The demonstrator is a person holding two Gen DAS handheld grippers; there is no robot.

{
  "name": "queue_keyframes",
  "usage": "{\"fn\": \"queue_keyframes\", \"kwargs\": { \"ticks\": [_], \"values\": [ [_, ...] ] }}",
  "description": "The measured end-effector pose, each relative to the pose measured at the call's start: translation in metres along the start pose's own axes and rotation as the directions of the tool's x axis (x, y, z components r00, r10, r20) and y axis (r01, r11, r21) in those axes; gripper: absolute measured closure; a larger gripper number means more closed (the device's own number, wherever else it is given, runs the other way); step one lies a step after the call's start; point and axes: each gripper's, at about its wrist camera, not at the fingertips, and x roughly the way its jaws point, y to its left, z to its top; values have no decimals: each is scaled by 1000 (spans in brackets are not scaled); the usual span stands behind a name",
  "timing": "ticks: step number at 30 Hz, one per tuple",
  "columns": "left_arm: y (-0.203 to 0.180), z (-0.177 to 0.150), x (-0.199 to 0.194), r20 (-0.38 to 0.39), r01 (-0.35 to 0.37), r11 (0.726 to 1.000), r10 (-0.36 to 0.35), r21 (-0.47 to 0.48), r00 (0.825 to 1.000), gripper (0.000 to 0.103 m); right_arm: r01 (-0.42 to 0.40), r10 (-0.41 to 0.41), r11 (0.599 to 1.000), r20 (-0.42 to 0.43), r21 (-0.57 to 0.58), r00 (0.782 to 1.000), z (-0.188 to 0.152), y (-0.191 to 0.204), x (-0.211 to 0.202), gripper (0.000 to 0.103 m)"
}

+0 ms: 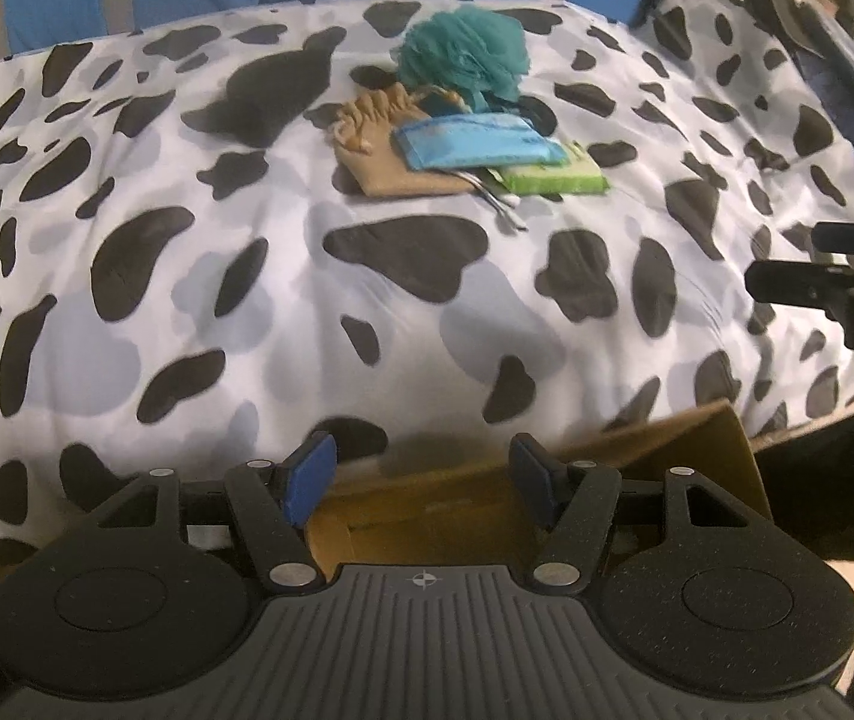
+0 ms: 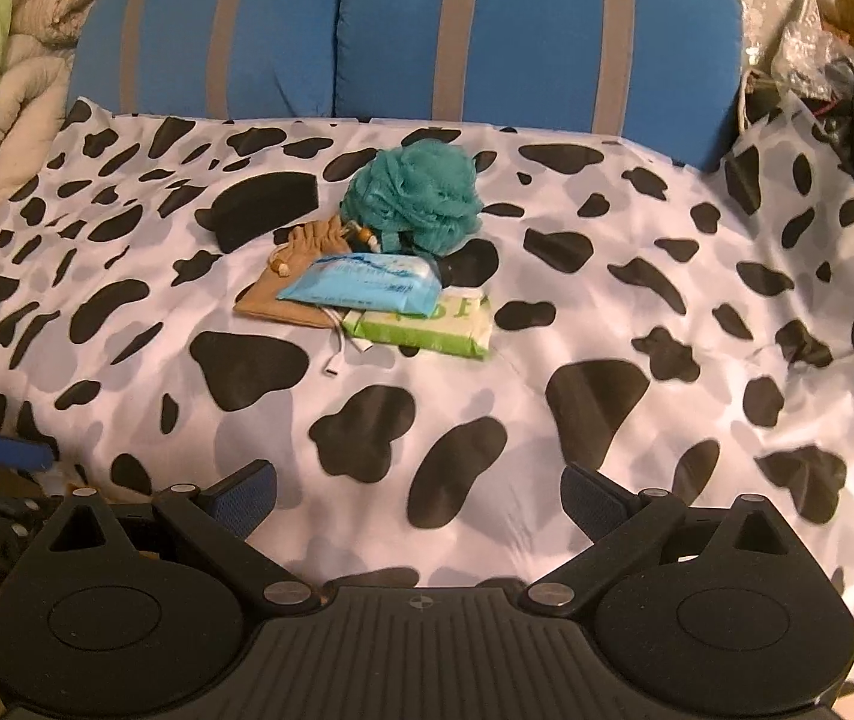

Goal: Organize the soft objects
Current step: 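Withdraw both tools from the box back toward the item pile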

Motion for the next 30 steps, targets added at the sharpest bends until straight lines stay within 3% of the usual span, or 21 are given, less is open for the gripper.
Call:
{"fn": "queue_keyframes", "kwargs": {
  "ticks": [10,30],
  "values": [
    [19,27,14,47,0,1000,1,-25,999,40,-17,17,1000,14,-14,1000,18,-7,22,3],
    [36,69,43,62,-1,1000,2,-19,998,40,-37,37,996,-1,-75,999,41,-7,65,3]
  ]
}}
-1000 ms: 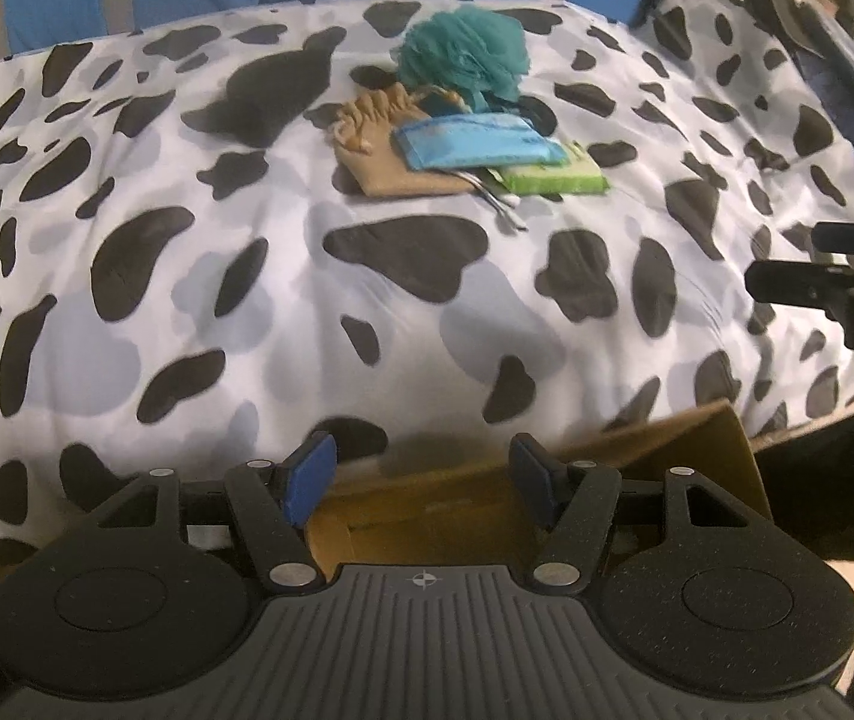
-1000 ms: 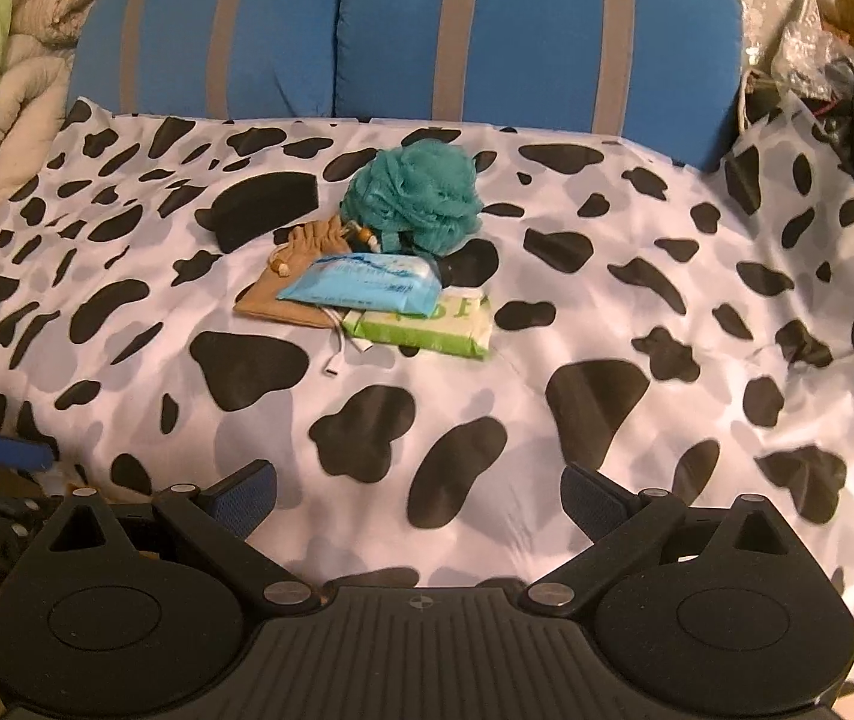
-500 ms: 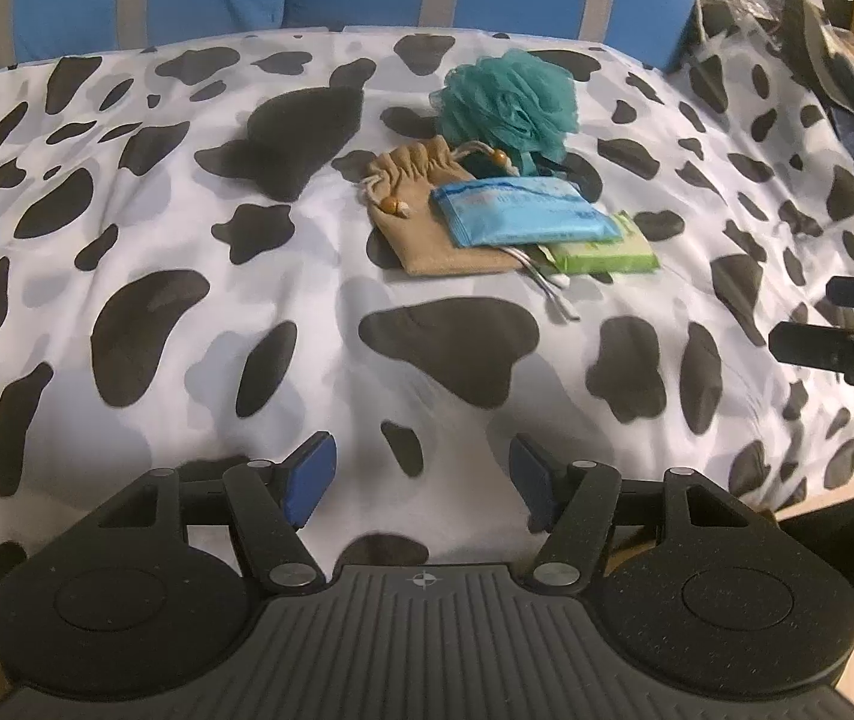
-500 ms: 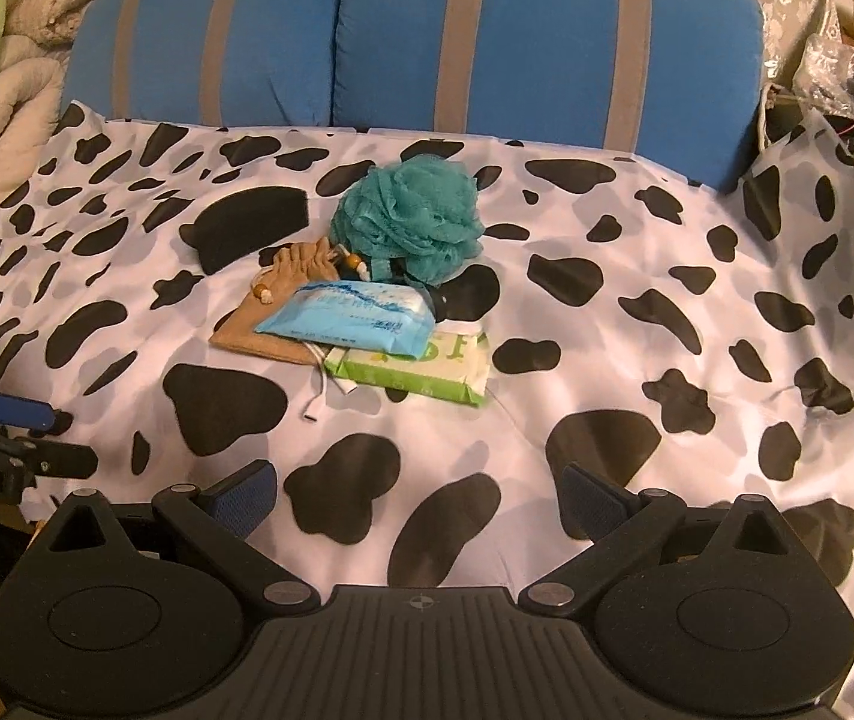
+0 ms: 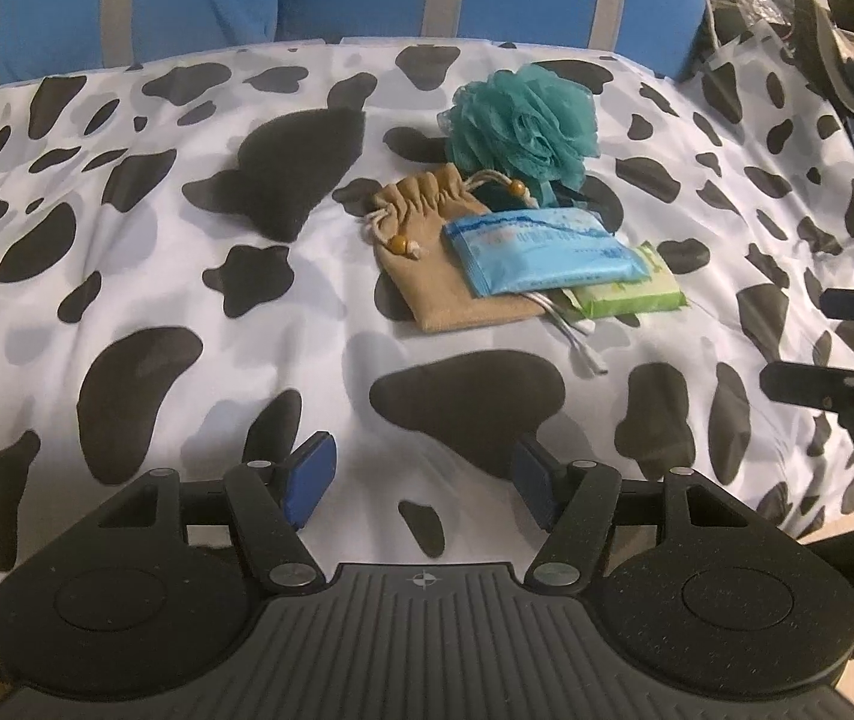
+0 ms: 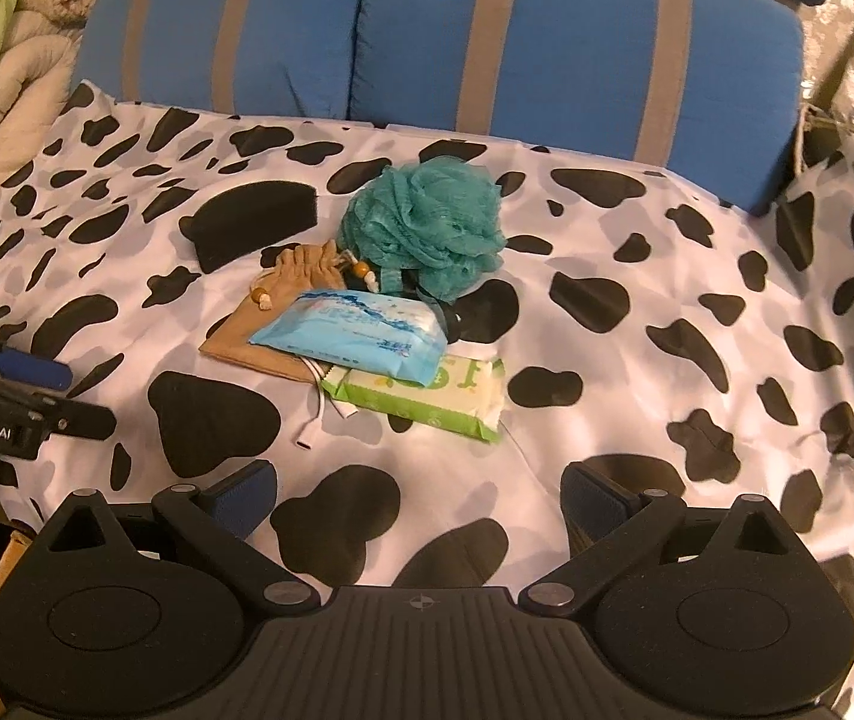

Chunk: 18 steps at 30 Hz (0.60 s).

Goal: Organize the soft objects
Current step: 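Withdraw both tools from the box back toward the item pile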

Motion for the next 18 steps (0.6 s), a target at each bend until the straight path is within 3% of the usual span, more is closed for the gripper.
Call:
{"fn": "queue_keyframes", "kwargs": {
  "ticks": [10,15,18],
  "values": [
    [5,13,9,-1,-1,1000,1,6,1000,40,-71,71,997,-30,-5,997,13,4,26,4],
    [7,14,9,-12,6,1000,-6,7,1000,40,-113,111,993,-55,-33,992,17,14,42,14],
    [8,14,8,-17,14,1000,-14,6,1000,40,-129,124,990,-79,-59,989,19,22,54,26]
  ]
}}
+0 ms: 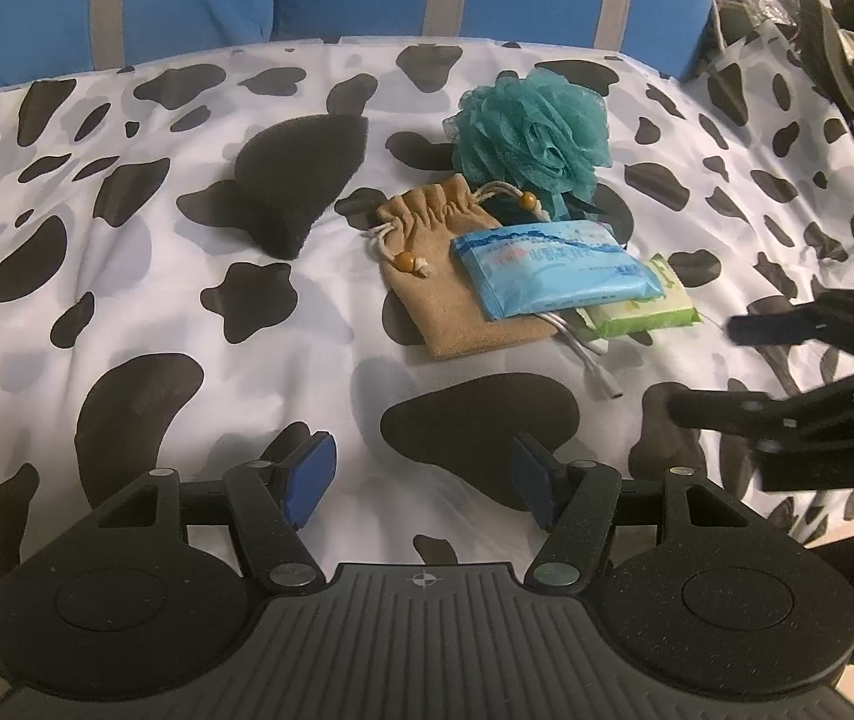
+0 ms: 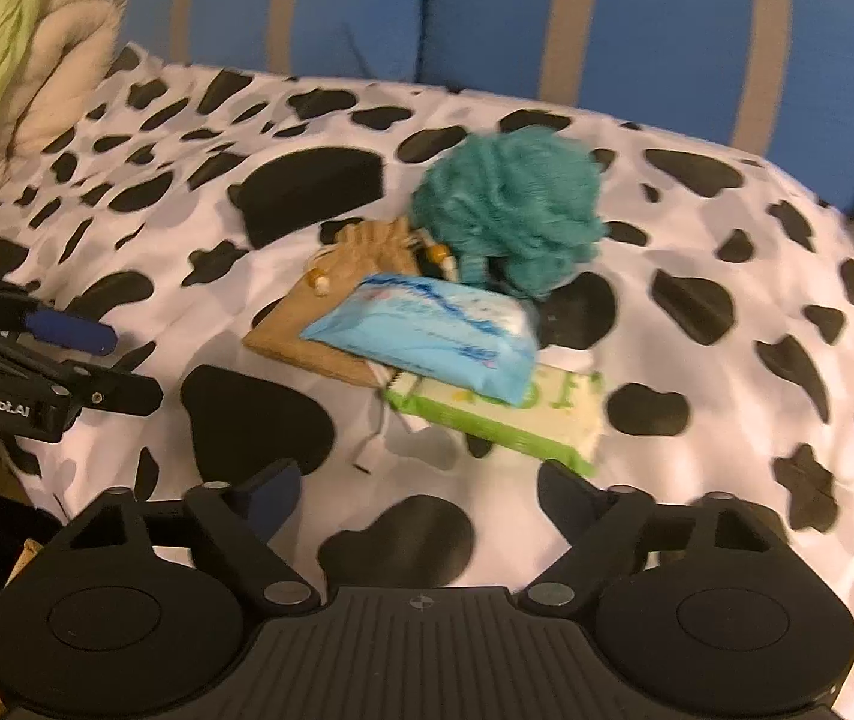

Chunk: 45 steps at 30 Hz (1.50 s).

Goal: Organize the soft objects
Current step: 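Withdraw both tools from the box back toward the item pile, then grasp the white cable beside the green pack with the right tool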

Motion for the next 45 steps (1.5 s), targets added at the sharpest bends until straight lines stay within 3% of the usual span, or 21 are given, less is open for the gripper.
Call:
{"fn": "queue_keyframes", "kwargs": {
  "ticks": [2,7,12,15,19,40,42,44,45],
  "values": [
    [1,0,-1,-3,5,1000,-5,-4,1000,40,-8,8,1000,-23,2,1000,2,1,9,36],
    [6,0,-3,-13,12,1000,-12,-20,1000,40,-49,50,999,-51,23,997,9,7,29,45],
    [16,-2,1,-44,-7,999,5,-51,999,40,-23,23,1000,-76,7,997,13,17,49,51],
    [20,-5,1,-59,6,998,-10,-68,998,40,-15,16,1000,-94,17,995,15,19,60,61],
    [22,-7,1,-68,0,998,-5,-68,998,40,11,-7,999,-102,37,995,16,17,65,89],
    [10,-7,7,-88,-25,999,22,-37,996,40,20,-28,999,-199,-41,980,-10,16,36,90],
    [10,-7,7,-90,-24,999,21,-38,996,40,19,-28,999,-177,-50,984,-7,17,35,83],
    [11,-7,7,-89,-24,999,20,-39,996,40,12,-19,999,-146,-51,989,-2,18,35,57],
    [11,-6,6,-89,-23,999,19,-40,996,40,7,-15,998,-132,-59,991,0,18,35,53]
  ]
}}
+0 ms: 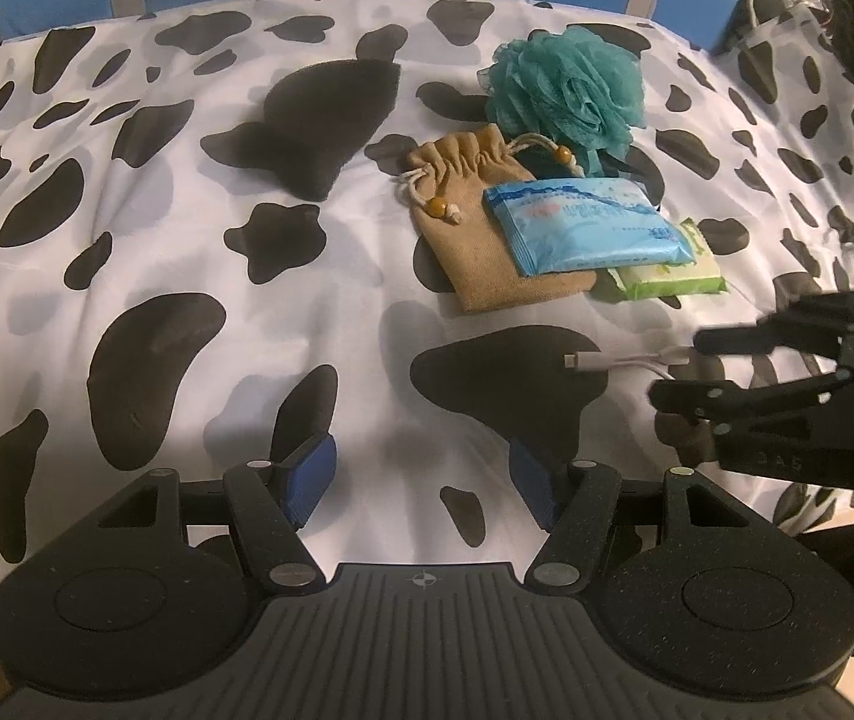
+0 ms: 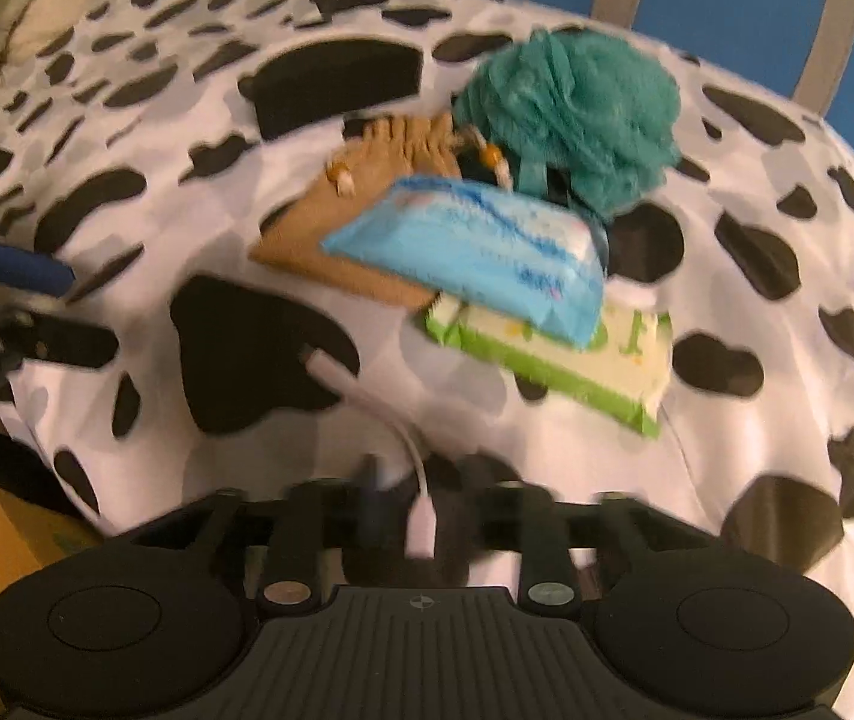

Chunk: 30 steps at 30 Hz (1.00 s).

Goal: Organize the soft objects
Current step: 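Grasp the white cable beside the green pack with the right tool, then lift the white cable with the right tool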

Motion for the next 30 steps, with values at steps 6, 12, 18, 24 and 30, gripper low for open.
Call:
{"fn": "queue_keyframes", "kwargs": {
  "ticks": [6,12,18,24,30],
  "values": [
    [3,1,-1,-4,8,1000,-9,-13,1000,40,-33,33,995,-3,-90,999,12,8,15,49],
    [7,1,-3,-4,14,1000,-14,-19,1000,40,-47,47,995,-7,-91,999,17,8,25,50],
    [8,2,-3,-1,12,1000,-12,-29,1000,40,-61,60,997,-20,-52,998,15,4,24,91],
    [4,3,-3,11,20,1000,-20,-15,1000,40,-45,45,996,3,-72,999,10,8,17,97],
    [-1,5,0,14,18,1000,-18,-4,1000,40,-34,36,998,37,-52,999,11,4,2,97]
  ]
}}
